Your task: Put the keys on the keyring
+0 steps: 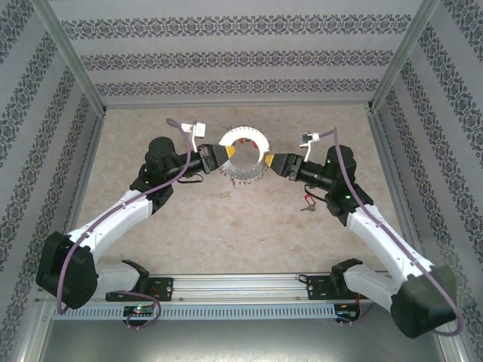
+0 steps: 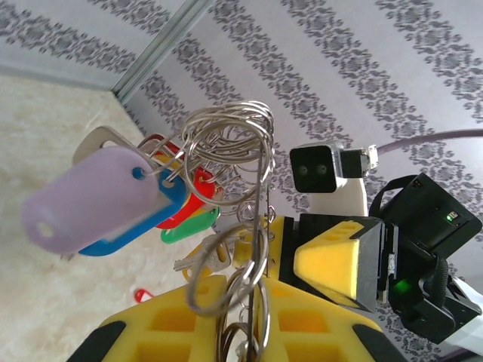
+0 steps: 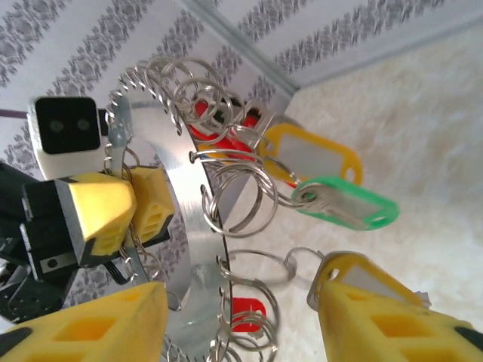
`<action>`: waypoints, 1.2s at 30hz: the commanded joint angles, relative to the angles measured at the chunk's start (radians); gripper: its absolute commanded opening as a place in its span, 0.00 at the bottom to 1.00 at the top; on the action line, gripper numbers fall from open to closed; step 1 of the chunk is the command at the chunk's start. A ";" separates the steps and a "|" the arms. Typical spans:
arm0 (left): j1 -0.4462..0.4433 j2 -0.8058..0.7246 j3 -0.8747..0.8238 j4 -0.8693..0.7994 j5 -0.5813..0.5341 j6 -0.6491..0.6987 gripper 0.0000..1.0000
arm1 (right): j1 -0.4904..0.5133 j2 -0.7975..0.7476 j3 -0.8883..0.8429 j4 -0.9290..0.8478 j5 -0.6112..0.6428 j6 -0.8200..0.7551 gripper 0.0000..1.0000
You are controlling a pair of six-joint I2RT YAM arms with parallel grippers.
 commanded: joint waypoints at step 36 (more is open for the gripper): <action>0.025 -0.031 0.054 0.252 0.045 0.266 0.00 | 0.413 -0.155 -0.199 0.249 0.550 -1.223 0.24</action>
